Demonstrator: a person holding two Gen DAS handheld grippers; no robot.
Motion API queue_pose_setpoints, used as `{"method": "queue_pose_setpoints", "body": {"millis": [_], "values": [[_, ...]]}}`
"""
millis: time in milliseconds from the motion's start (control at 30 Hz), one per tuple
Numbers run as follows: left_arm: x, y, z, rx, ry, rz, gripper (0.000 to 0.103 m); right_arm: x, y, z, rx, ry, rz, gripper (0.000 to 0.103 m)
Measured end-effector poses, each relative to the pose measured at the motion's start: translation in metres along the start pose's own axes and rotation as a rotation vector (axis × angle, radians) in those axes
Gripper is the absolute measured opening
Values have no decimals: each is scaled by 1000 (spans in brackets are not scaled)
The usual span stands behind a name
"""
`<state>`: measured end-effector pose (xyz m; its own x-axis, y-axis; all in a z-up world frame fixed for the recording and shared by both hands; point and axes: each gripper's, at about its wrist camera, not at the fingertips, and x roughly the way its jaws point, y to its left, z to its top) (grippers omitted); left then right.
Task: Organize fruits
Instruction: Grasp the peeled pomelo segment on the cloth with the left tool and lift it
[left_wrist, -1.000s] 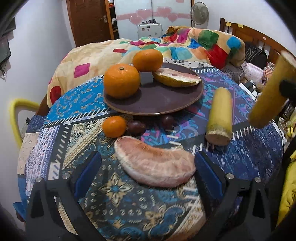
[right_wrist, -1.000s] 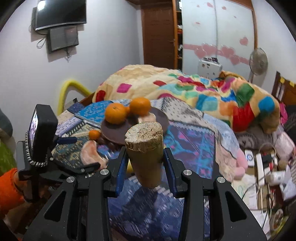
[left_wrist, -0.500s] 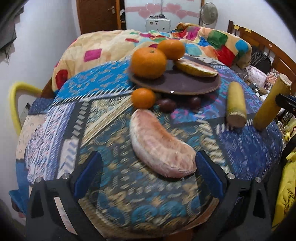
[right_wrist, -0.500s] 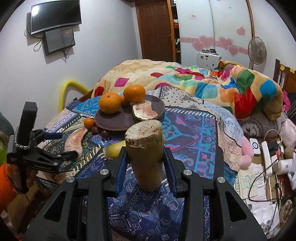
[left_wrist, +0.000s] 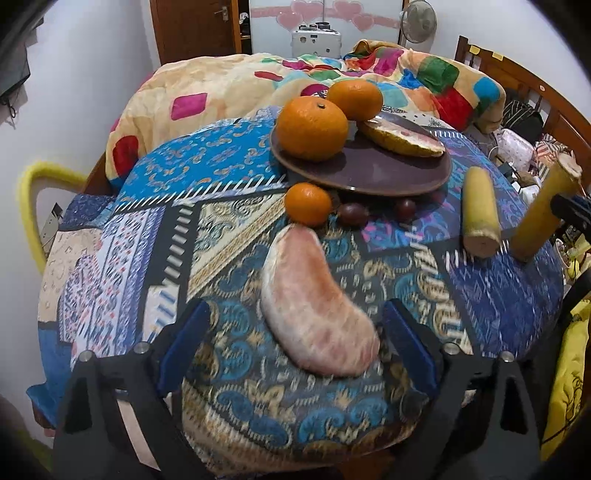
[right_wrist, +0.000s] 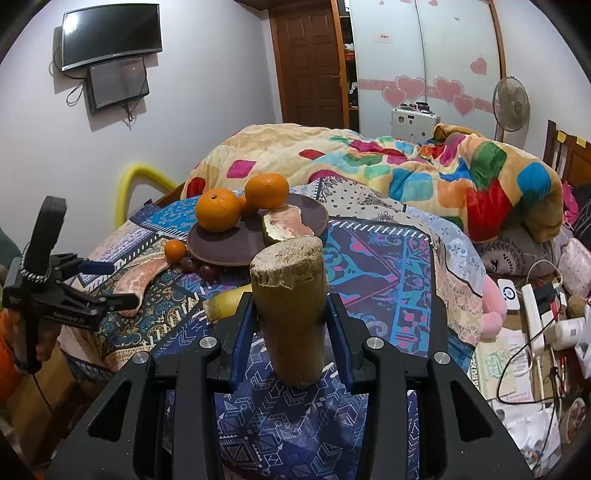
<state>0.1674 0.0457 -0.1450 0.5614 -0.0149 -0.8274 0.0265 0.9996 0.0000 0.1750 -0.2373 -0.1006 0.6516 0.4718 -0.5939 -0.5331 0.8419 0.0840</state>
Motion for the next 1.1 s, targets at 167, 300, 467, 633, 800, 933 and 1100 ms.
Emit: {"method": "queue_pose_setpoints", "body": {"millis": [167, 300, 467, 633, 800, 933, 1100], "values": [[14, 2, 10, -31, 30, -16, 62, 0, 1, 1, -4, 0, -1, 35], [17, 4, 12, -35, 20, -27, 49, 2, 2, 4, -15, 0, -5, 35], [14, -3, 10, 3, 6, 3, 45, 4, 2, 5, -11, 3, -8, 35], [-1, -8, 0, 35, -21, 8, 43, 4, 2, 8, 1, 9, -3, 35], [-18, -9, -1, 45, -65, 3, 43, 2, 3, 12, 11, 10, 10, 35], [-32, -8, 5, 39, -112, 0, 43, -1, 8, 18, 4, -5, 12, 35], [-47, -6, 21, 29, -185, -8, 43, -4, 14, 31, -14, -36, 14, 35]]}}
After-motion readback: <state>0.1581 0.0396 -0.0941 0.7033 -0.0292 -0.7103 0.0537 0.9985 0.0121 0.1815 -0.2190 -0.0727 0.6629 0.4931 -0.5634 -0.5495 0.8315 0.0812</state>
